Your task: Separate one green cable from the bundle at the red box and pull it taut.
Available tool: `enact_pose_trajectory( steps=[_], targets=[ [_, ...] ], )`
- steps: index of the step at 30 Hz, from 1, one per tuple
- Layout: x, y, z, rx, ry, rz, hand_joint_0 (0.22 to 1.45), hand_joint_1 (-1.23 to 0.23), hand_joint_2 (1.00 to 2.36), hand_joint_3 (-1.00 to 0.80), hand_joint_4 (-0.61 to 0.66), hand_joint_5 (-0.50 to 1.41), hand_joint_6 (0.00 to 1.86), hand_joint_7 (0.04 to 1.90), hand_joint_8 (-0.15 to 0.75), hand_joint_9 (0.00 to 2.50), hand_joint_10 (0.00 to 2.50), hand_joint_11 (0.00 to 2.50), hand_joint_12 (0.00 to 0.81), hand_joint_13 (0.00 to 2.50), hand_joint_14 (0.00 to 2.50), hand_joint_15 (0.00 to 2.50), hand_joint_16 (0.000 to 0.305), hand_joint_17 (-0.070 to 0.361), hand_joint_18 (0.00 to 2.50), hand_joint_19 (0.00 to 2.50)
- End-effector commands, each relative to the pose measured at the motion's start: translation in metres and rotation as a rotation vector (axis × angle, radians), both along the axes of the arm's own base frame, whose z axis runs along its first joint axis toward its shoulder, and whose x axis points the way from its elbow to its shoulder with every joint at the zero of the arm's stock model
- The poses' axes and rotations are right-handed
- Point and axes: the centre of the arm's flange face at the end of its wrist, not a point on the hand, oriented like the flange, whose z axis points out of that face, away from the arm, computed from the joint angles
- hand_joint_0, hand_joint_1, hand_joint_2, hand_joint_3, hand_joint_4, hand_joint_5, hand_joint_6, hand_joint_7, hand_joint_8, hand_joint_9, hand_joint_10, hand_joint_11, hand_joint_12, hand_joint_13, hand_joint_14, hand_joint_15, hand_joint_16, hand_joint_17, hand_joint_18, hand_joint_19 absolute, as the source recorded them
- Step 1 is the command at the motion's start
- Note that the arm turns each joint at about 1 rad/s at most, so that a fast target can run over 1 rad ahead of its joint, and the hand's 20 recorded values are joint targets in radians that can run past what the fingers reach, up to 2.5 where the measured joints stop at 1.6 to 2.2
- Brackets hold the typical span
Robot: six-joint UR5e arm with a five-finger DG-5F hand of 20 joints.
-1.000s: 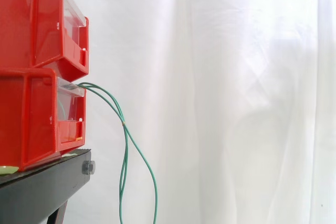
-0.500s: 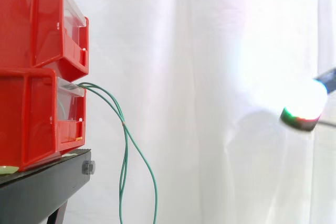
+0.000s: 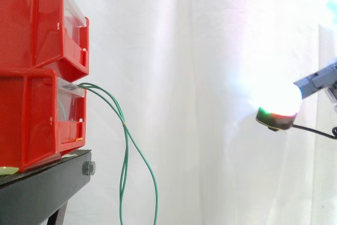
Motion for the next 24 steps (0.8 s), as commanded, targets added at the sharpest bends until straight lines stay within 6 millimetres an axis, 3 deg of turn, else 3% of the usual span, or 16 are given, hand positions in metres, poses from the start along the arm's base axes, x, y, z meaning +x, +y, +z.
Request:
enact_pose_trajectory(
  steps=[1,8,18,23,24],
  targets=[
    [0.016,-0.002,-0.005,-0.017,0.006,-0.003,0.35,-0.41,1.00,-0.50,0.27,-0.18,0.50,0.65,0.373,1.61,0.01,0.43,0.528,1.55,0.01,0.44,0.093,0.210,2.08,0.32],
    [0.047,-0.015,-0.015,0.000,0.027,0.020,0.35,-0.41,1.00,-0.50,0.27,-0.18,0.50,0.65,0.371,1.60,0.01,0.43,0.533,1.54,0.01,0.44,0.093,0.210,2.08,0.32],
    [0.052,-0.031,-0.004,-0.034,0.003,0.009,0.35,-0.41,1.00,-0.50,0.27,-0.18,0.50,0.65,0.370,1.60,0.01,0.42,0.528,1.54,0.02,0.44,0.093,0.208,2.08,0.32],
    [0.060,-0.035,-0.014,-0.034,0.008,0.003,0.35,-0.41,1.00,-0.50,0.27,-0.18,0.50,0.65,0.374,1.60,0.01,0.42,0.527,1.54,0.01,0.44,0.093,0.208,2.07,0.32],
    [0.065,-0.039,-0.026,-0.029,0.021,0.003,0.35,-0.41,1.00,-0.50,0.27,-0.18,0.50,0.65,0.373,1.60,0.01,0.42,0.525,1.54,0.01,0.44,0.092,0.208,2.07,0.32]
  ],
)
